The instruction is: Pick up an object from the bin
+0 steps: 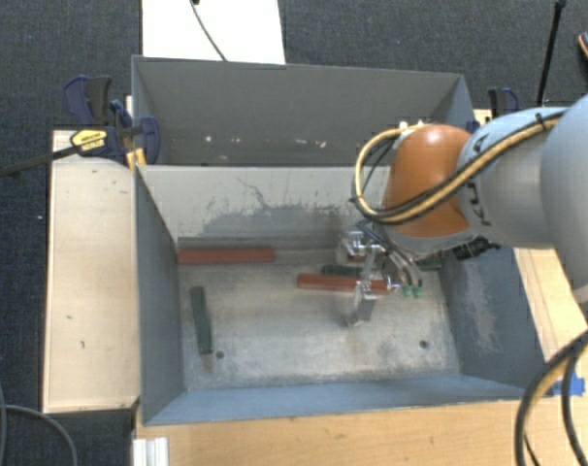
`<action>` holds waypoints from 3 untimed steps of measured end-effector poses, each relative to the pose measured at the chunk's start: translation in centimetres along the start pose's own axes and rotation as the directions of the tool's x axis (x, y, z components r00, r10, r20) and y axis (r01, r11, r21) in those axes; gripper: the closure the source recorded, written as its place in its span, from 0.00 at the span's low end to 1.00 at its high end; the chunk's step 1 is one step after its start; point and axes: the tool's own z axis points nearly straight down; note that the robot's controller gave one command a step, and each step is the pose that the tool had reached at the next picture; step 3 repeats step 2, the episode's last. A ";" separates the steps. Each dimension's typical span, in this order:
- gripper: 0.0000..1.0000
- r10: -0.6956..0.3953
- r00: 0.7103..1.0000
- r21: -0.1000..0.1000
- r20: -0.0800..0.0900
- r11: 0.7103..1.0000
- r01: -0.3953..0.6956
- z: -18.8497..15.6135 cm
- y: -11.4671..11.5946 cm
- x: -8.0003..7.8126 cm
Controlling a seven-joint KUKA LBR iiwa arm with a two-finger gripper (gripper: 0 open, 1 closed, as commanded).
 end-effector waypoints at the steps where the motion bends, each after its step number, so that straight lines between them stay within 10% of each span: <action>1: 1.00 0.003 1.000 0.004 0.001 1.000 -0.003 -0.1 -0.6 0.0; 2: 1.00 -0.020 1.000 0.005 0.010 1.000 0.020 -19.5 -1.3 1.4; 3: 1.00 -0.020 1.000 0.005 0.010 1.000 0.020 -19.5 -1.3 1.4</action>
Offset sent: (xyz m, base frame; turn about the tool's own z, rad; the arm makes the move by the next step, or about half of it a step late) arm 0.0000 0.0000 0.0000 0.0000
